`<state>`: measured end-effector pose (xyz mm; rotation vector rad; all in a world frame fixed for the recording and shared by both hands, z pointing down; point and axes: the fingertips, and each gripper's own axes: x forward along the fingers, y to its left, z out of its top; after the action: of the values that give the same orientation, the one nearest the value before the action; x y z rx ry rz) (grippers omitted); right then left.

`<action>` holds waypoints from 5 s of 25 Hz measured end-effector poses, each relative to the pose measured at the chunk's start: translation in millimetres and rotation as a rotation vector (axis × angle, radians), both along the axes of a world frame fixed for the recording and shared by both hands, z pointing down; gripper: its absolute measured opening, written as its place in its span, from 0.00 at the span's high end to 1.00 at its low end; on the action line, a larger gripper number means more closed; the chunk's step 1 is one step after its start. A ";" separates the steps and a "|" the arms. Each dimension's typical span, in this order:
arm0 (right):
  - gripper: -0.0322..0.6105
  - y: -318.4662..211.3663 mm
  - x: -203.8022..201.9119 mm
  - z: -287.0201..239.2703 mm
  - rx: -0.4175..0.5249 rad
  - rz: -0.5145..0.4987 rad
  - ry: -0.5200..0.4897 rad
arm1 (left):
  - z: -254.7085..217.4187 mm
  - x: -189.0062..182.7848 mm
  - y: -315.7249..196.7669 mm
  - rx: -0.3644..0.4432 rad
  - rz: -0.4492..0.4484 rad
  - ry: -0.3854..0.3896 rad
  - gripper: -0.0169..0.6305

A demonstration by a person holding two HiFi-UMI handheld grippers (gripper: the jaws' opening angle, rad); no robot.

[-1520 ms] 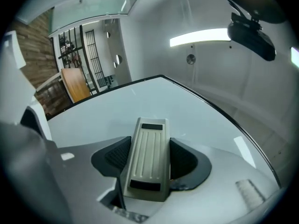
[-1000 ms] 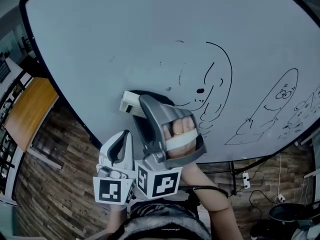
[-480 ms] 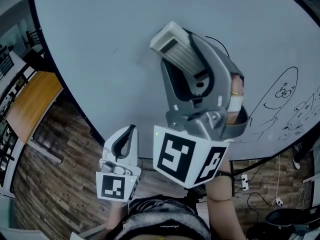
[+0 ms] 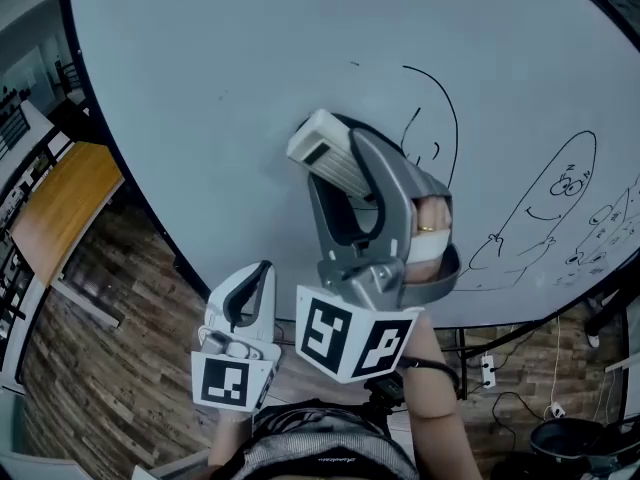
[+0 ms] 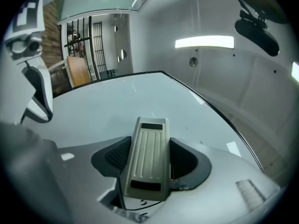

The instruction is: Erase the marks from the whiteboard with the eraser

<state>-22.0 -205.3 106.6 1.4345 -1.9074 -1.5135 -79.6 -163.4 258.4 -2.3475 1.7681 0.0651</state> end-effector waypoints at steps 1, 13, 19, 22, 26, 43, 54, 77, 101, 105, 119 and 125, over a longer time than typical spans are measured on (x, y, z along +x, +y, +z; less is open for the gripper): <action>0.54 -0.2 -0.4 14.2 0.001 -0.006 0.005 | 7.1 1.7 0.1 0.000 0.004 0.002 0.97; 0.54 -2.1 51.4 59.1 -0.008 0.042 -0.148 | 81.6 27.9 15.9 -0.105 0.054 0.001 0.97; 0.54 -6.1 81.9 9.8 -0.047 0.066 -0.260 | 84.0 39.3 14.9 -0.109 0.082 0.005 0.97; 0.54 -6.5 75.7 3.2 -0.035 0.094 -0.224 | 82.4 37.4 13.1 -0.111 0.084 0.008 0.97; 0.54 -6.7 72.2 -9.8 -0.065 0.084 -0.222 | 70.4 37.6 8.5 -0.098 0.107 0.007 0.97; 0.54 -2.5 71.4 -95.3 0.043 0.014 -0.288 | 38.8 52.0 -6.9 -0.085 0.186 0.013 0.97; 0.54 -4.5 94.0 -43.0 0.021 0.023 -0.339 | 51.4 73.3 -10.8 -0.107 0.243 -0.033 0.97; 0.54 -7.2 103.0 83.5 -0.083 -0.060 -0.372 | 111.0 68.9 15.3 -0.197 0.242 -0.026 0.97; 0.54 -8.1 125.0 112.4 -0.032 -0.005 -0.355 | 124.9 88.6 40.0 -0.239 0.224 -0.046 0.97; 0.54 -7.1 122.2 143.0 -0.030 -0.021 -0.354 | 128.9 96.1 44.0 -0.245 0.239 -0.054 0.97; 0.54 -7.7 129.2 273.8 -0.053 -0.023 -0.333 | 139.6 96.9 59.3 -0.278 0.211 -0.068 0.97; 0.54 -7.5 122.9 265.1 -0.086 -0.004 -0.296 | 141.6 99.0 62.5 -0.280 0.213 -0.057 0.97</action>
<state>100.9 -212.8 371.6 1.6927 -2.1133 -1.2598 19.4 -100.9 400.0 -2.6965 1.5826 -0.2308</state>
